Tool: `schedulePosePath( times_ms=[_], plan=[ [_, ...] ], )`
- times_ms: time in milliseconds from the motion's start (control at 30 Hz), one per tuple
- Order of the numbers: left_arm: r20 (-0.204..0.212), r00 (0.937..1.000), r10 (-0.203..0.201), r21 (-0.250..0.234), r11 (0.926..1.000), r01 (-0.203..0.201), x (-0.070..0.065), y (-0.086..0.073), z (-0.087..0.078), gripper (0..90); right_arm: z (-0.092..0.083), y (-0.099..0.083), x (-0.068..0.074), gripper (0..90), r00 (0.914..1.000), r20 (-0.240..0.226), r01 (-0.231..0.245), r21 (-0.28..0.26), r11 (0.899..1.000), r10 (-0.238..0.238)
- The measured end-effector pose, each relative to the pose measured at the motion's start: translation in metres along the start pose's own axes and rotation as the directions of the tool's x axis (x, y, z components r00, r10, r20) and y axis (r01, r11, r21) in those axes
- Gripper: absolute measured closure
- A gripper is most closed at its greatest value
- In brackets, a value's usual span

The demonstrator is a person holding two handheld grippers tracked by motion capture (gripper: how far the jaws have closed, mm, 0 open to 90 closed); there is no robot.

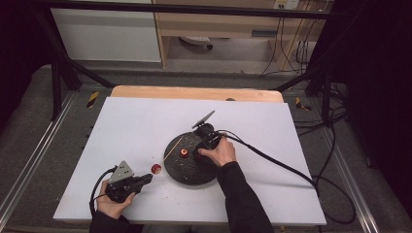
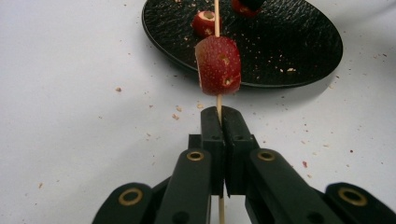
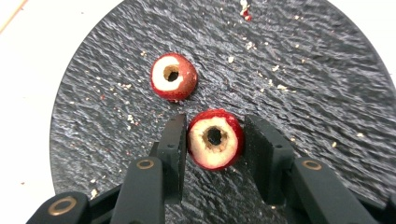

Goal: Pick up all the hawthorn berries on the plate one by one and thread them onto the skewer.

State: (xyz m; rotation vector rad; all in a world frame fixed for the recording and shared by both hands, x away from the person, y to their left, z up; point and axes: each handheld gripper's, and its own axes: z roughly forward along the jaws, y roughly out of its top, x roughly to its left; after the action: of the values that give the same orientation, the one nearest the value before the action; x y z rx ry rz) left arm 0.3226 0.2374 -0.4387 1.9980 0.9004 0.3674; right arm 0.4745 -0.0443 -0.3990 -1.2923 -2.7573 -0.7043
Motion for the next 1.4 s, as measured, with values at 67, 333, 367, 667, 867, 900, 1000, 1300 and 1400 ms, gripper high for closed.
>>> schedulePosePath(
  times_ms=[67, 333, 367, 667, 867, 900, 1000, 1300, 1400],
  plan=[
    [-0.001, 1.0, -0.001, -0.001, 1.0, 0.001, 0.0, 0.0, 0.0, 88.1, -0.004, -0.001, 0.0, 61.3, 1.0, 0.002, 0.005, -0.014, 1.0, -0.005],
    [0.001, 1.0, 0.004, -0.001, 1.0, -0.004, -0.001, 0.0, 0.0, 88.1, -0.019, -0.003, 0.003, 61.3, 1.0, 0.005, -0.006, -0.056, 0.998, 0.006],
    [0.0, 1.0, 0.005, -0.002, 1.0, -0.005, -0.001, 0.0, 0.0, 88.1, -0.021, -0.004, 0.003, 61.3, 1.0, 0.006, -0.004, -0.061, 0.998, 0.004],
    [0.0, 1.0, 0.006, -0.005, 1.0, -0.006, -0.002, 0.001, -0.001, 88.1, -0.033, -0.01, 0.006, 61.4, 1.0, -0.007, -0.005, -0.12, 0.993, 0.005],
    [0.0, 1.0, 0.008, -0.007, 0.9999, -0.008, -0.003, 0.001, -0.001, 88.1, -0.04, -0.024, 0.003, 61.4, 0.9992, -0.03, -0.03, -0.185, 0.982, 0.025],
    [0.001, 1.0, 0.01, -0.005, 0.9999, -0.01, -0.003, 0.001, -0.001, 88.1, -0.04, -0.026, 0.002, 61.4, 0.9988, -0.038, -0.037, -0.201, 0.979, 0.03],
    [0.001, 0.9999, 0.011, -0.005, 0.9999, -0.011, -0.004, 0.001, 0.0, 88.1, -0.042, -0.035, 0.0, 61.3, 0.9973, -0.055, -0.062, -0.252, 0.966, 0.049],
    [0.004, 0.9999, 0.014, -0.005, 0.9999, -0.014, -0.005, 0.001, 0.0, 88.2, -0.036, -0.066, 0.001, 61.4, 0.9788, -0.17, -0.178, -0.431, 0.885, 0.114],
    [0.004, 0.9999, 0.015, -0.006, 0.9999, -0.015, -0.006, 0.001, 0.0, 88.2, -0.034, -0.076, 0.0, 61.3, 0.9718, -0.199, -0.209, -0.475, 0.855, 0.127]
  ],
)
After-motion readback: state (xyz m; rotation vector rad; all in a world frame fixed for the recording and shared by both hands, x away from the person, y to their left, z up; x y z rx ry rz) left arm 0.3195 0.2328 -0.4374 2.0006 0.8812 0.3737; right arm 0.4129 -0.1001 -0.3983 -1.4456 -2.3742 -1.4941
